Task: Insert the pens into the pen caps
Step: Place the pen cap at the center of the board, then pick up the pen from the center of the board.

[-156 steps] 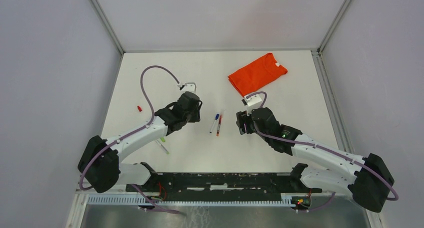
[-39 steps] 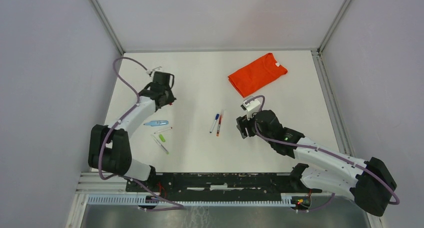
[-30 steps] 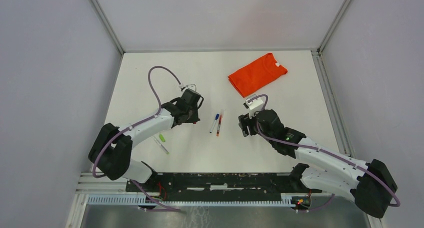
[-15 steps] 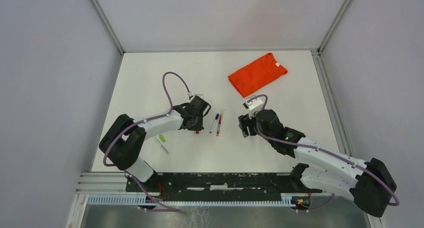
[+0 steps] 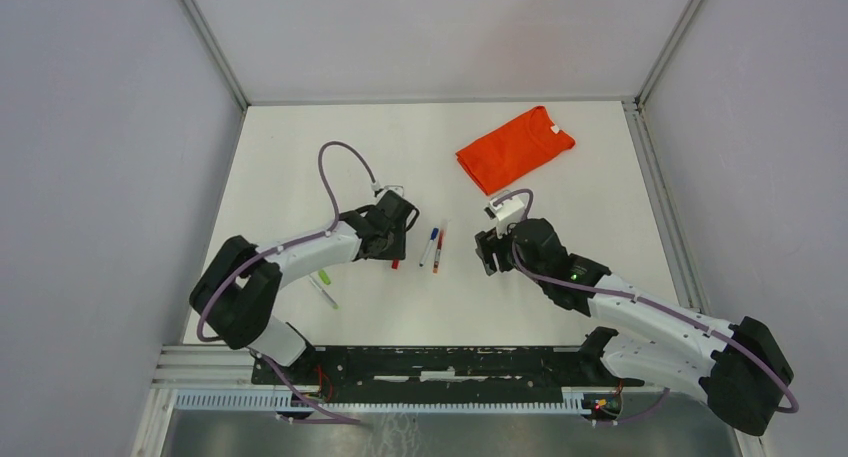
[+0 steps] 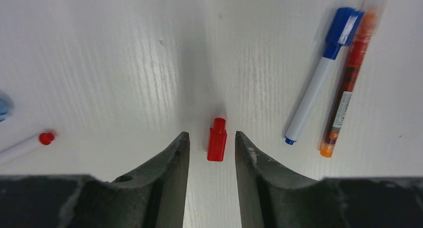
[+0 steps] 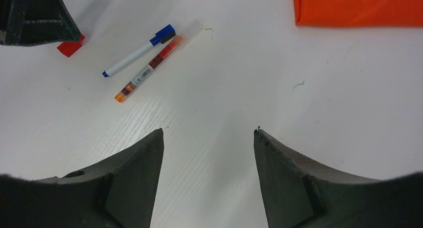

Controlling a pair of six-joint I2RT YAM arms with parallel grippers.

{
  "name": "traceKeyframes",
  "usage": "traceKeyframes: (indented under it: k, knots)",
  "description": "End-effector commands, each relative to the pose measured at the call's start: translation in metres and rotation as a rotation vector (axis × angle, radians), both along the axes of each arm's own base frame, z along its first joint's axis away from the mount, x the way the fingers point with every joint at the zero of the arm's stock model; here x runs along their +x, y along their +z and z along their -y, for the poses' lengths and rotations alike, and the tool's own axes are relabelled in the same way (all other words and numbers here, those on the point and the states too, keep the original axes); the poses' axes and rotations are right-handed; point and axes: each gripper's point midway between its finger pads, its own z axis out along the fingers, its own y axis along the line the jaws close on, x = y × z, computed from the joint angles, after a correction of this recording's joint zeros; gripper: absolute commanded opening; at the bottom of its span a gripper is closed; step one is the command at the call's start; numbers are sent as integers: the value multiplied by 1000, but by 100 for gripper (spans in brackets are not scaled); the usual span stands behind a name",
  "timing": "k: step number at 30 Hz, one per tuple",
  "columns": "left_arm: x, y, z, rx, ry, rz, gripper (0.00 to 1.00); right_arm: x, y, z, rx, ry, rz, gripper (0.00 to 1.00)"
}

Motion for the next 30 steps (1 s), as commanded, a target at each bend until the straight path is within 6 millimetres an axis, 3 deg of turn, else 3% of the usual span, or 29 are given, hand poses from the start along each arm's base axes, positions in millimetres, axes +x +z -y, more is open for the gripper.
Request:
traceKeyframes:
  k: [1, 5, 8, 11, 14, 18, 22, 30]
  knots:
    - [33, 77, -2, -58, 44, 236, 46, 9, 39, -26, 55, 129, 125, 72]
    - [49, 130, -38, -101, 146, 387, 47, 14, 54, -58, 61, 291, 189, 72]
    - [58, 168, -89, -142, 274, 497, 47, 16, 60, -98, 79, 453, 203, 73]
    - [55, 197, -130, -129, 371, 604, 47, 15, 56, -141, 58, 624, 220, 73]
    - [47, 218, -159, -70, 447, 703, 47, 12, 48, -182, 22, 799, 232, 72]
    - [38, 226, -175, -43, 504, 764, 48, 10, 30, -232, -18, 1003, 227, 72]
    - [29, 222, -182, -42, 522, 789, 48, 7, 8, -270, -72, 1154, 197, 72]
    - [19, 221, -188, -62, 549, 822, 48, 6, -24, -326, -58, 1239, 155, 70]
